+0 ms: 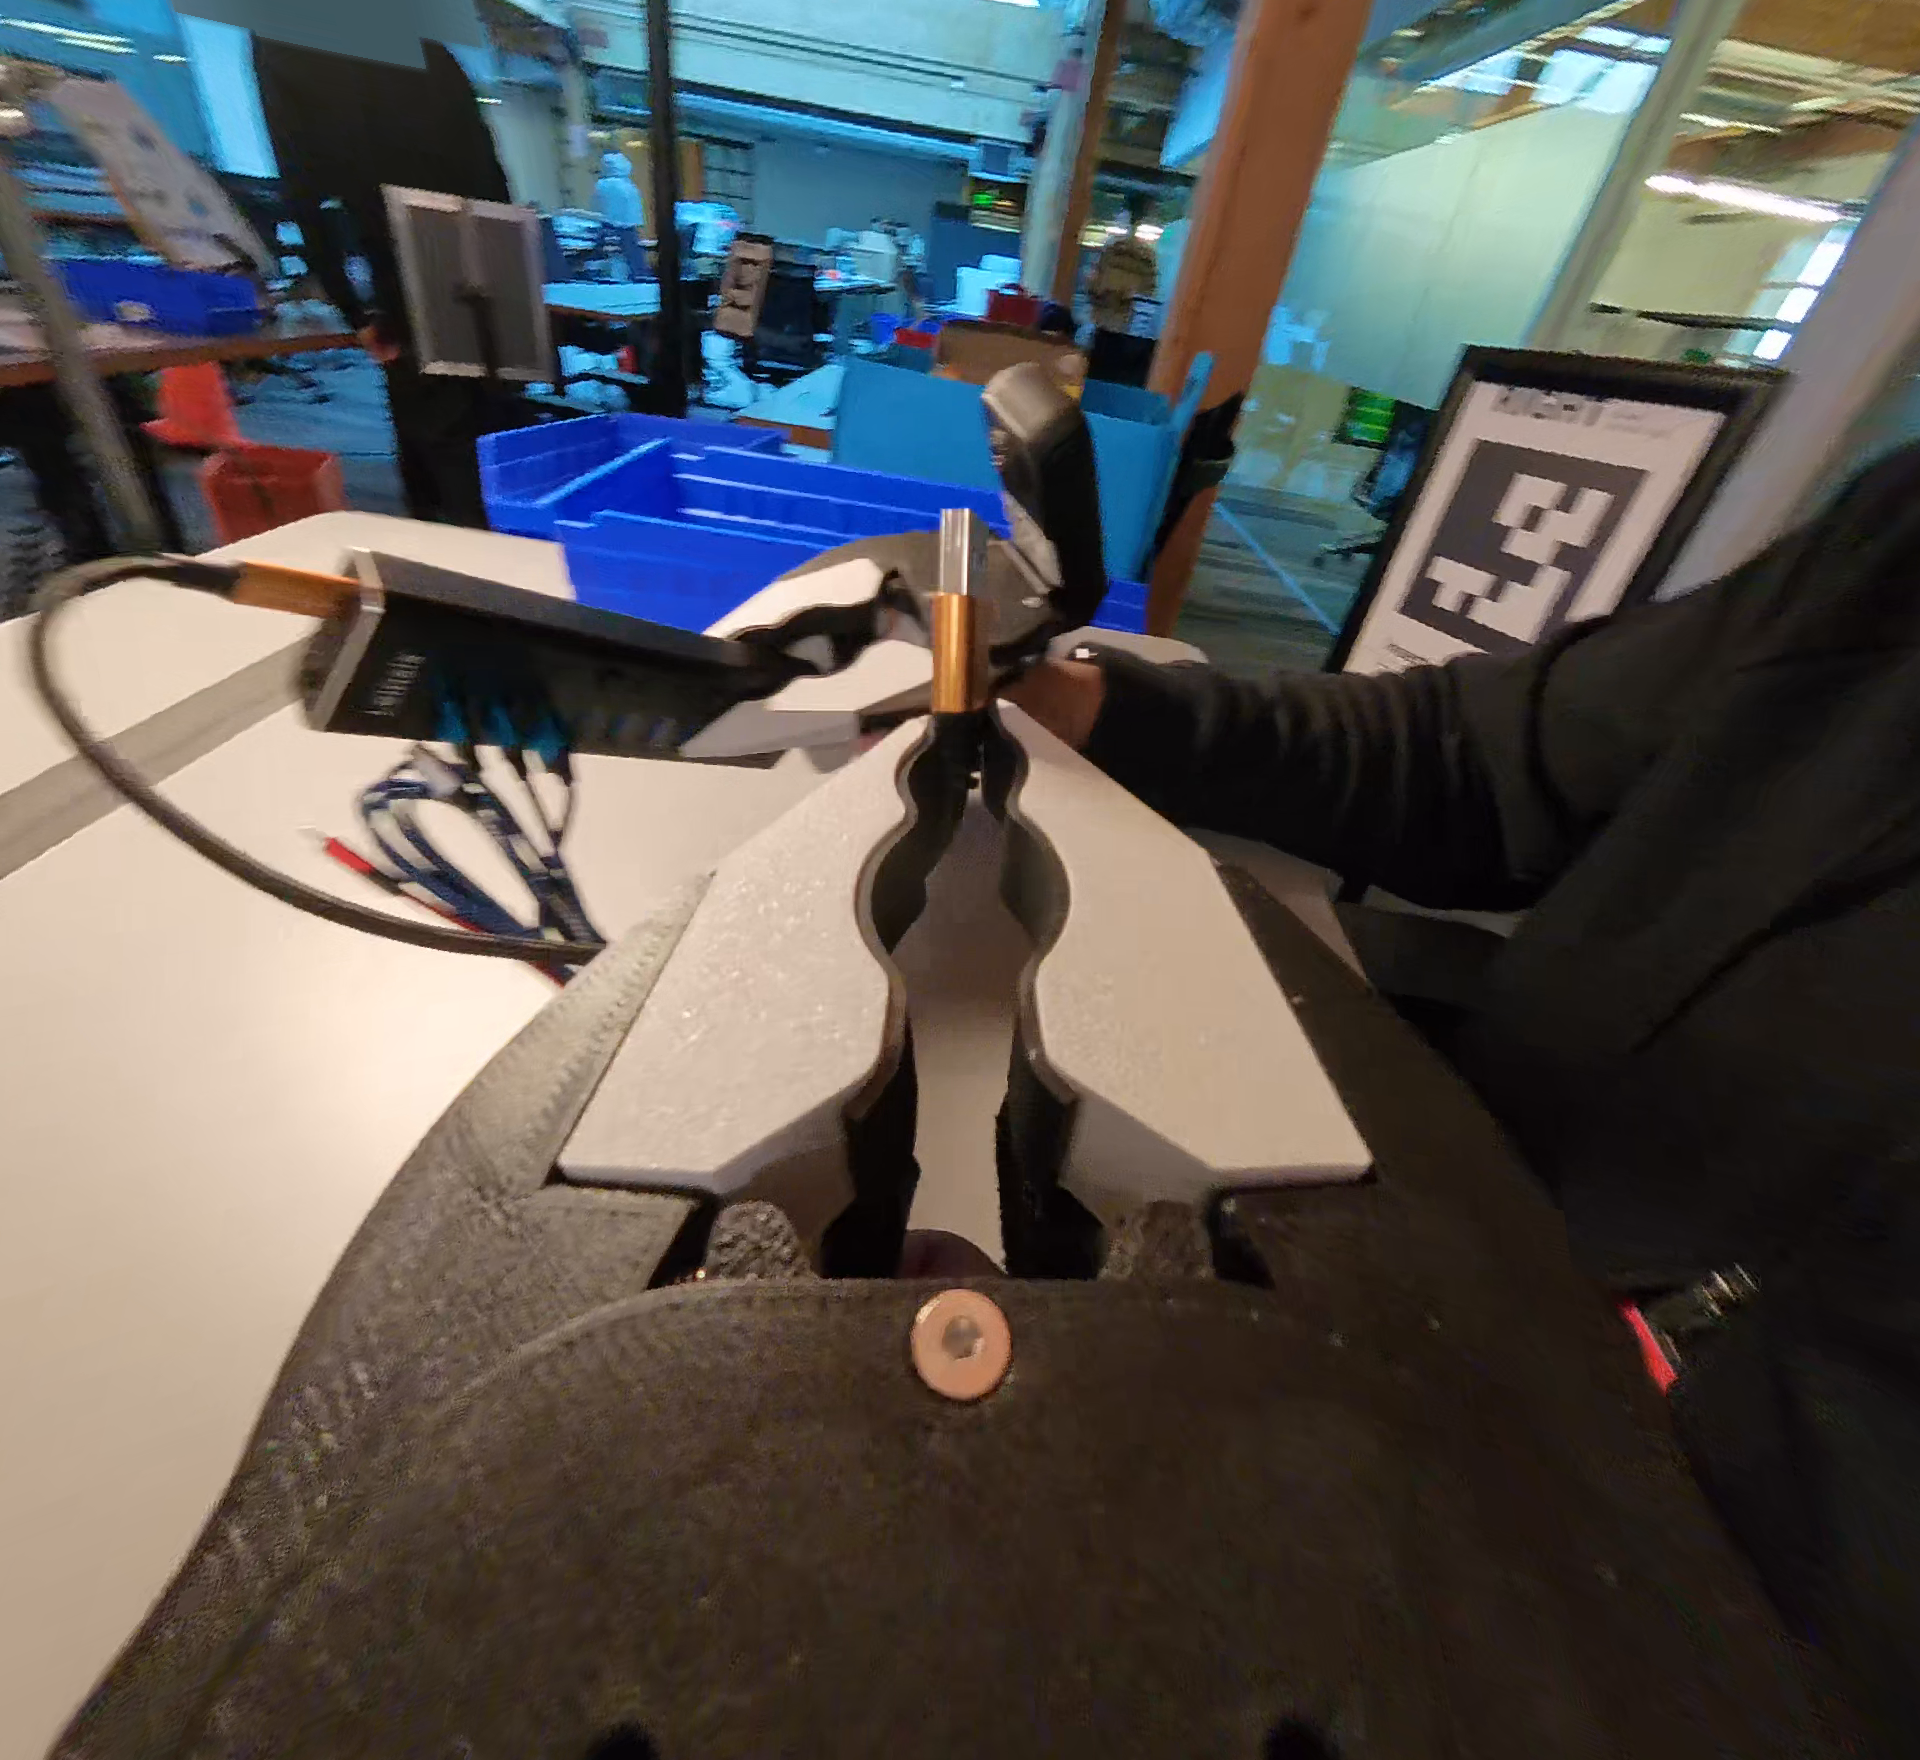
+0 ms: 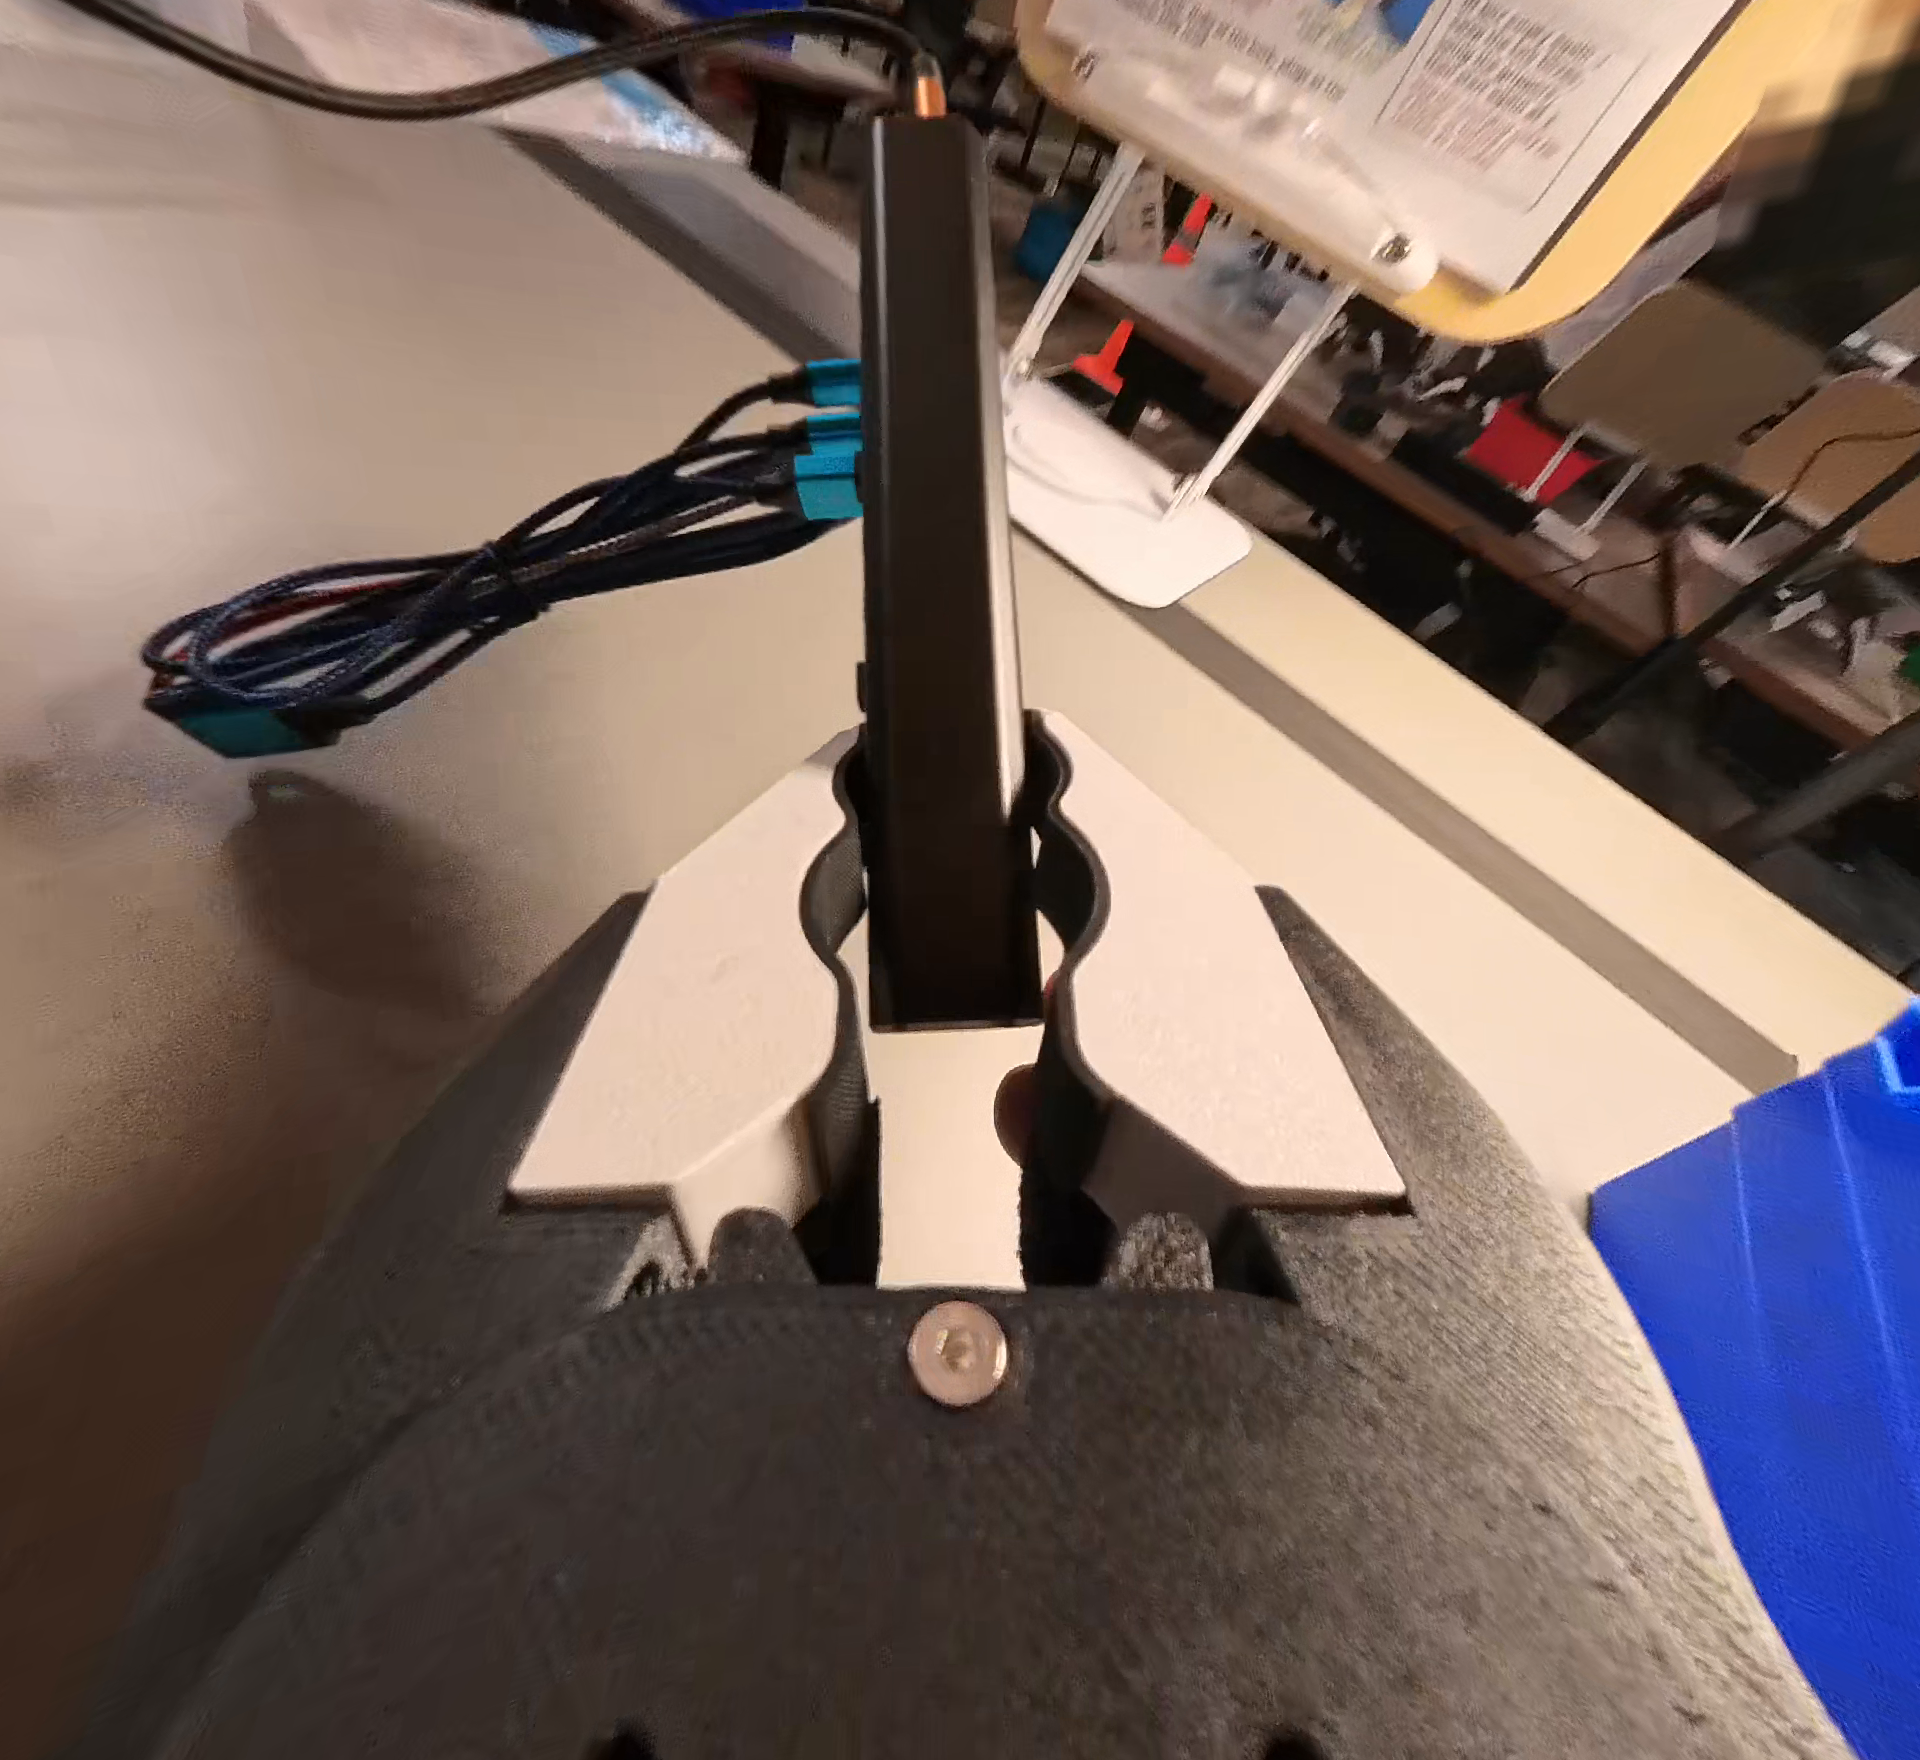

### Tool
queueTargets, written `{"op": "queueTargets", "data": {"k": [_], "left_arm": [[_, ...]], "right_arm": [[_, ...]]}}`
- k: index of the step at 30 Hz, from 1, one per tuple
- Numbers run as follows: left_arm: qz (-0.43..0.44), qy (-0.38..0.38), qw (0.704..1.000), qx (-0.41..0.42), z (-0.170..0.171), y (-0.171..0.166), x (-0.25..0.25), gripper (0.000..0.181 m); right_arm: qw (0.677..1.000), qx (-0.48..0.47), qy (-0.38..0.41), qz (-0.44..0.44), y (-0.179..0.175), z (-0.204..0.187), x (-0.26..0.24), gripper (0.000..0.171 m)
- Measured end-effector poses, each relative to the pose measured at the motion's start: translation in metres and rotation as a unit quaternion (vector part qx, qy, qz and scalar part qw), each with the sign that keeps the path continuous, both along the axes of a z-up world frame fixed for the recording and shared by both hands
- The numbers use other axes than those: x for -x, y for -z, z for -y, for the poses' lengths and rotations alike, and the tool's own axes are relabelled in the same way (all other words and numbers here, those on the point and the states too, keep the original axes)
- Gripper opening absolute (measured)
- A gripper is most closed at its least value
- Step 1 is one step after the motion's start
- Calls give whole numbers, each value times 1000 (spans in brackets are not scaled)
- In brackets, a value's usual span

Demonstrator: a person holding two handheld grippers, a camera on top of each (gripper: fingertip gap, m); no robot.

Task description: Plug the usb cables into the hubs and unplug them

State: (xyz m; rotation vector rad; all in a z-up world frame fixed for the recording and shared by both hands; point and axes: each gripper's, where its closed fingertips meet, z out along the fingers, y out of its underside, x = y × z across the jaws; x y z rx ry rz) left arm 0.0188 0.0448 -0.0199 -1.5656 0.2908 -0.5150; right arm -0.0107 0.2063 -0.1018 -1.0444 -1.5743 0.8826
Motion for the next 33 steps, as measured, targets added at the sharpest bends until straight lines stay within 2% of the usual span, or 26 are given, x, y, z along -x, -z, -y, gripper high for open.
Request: {"op": "queueTargets", "data": {"k": [4, 7, 10, 13, 18, 20, 22, 25, 28, 33], "left_arm": [[-15, 83, 996, 5, -3, 9, -41, 9], [-32, 88, 994, 49, -15, 29, -55, 9], [-106, 13, 989, 101, -34, 58, -42, 9], [-191, -91, 970, 123, -48, 76, -16, 10], [-369, -244, 889, 119, -61, 90, 23, 15], [-426, -269, 855, 118, -63, 95, 29, 20], [-456, -279, 837, 112, -64, 97, 29, 26], [-446, -287, 842, 98, -65, 92, 27, 35], [-416, -285, 860, 73, -65, 82, 21, 49], [-374, -279, 883, 50, -55, 71, 7, 60]], "right_arm": [[999, 10, -7, -53, -16, 9, 0, 27], [997, 13, -20, -72, -23, 22, -1, 27], [997, 32, -28, -67, -23, 31, 0, 27], [995, 78, -31, -48, -16, 34, 3, 26], [988, 153, -18, -20, -6, 32, 8, 26], [985, 169, -11, -17, -4, 30, 9, 26], [985, 170, -2, -16, -3, 28, 9, 27], [985, 170, 6, -21, -5, 25, 9, 27], [984, 173, 12, -28, -8, 22, 8, 26], [984, 171, 28, -40, -13, 12, 5, 26]]}}
